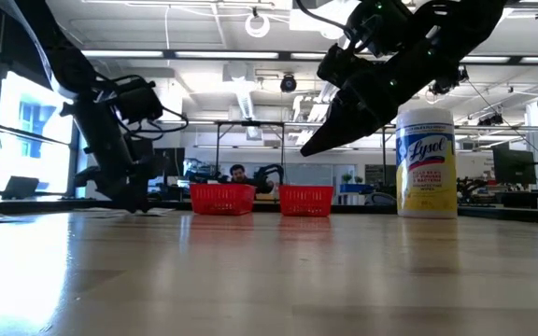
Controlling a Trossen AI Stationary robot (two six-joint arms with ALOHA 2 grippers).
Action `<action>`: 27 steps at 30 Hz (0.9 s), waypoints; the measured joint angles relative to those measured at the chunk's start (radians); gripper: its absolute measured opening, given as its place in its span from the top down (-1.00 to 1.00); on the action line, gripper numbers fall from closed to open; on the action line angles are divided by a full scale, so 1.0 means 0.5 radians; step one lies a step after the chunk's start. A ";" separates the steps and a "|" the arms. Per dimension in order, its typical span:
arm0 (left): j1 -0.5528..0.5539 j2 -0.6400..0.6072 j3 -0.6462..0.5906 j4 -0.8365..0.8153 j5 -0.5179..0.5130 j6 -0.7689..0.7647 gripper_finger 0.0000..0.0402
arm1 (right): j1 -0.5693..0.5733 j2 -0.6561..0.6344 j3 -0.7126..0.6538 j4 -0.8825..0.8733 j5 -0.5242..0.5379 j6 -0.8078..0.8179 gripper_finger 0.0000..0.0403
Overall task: Pick & Place First Aid Supplies
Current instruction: Put the towelette pack into the left red bin
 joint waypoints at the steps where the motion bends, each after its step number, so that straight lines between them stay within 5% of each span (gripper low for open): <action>1: -0.030 0.001 0.000 -0.002 -0.033 -0.025 0.38 | 0.001 0.000 0.000 -0.001 0.000 0.000 0.99; 16: -0.097 0.002 -0.005 -0.033 -0.107 -0.201 0.97 | 0.000 0.000 0.000 -0.001 -0.004 0.000 0.98; 27: -0.095 -0.097 0.017 -0.078 -0.148 -0.110 1.00 | 0.000 0.000 0.000 -0.001 -0.005 0.001 0.98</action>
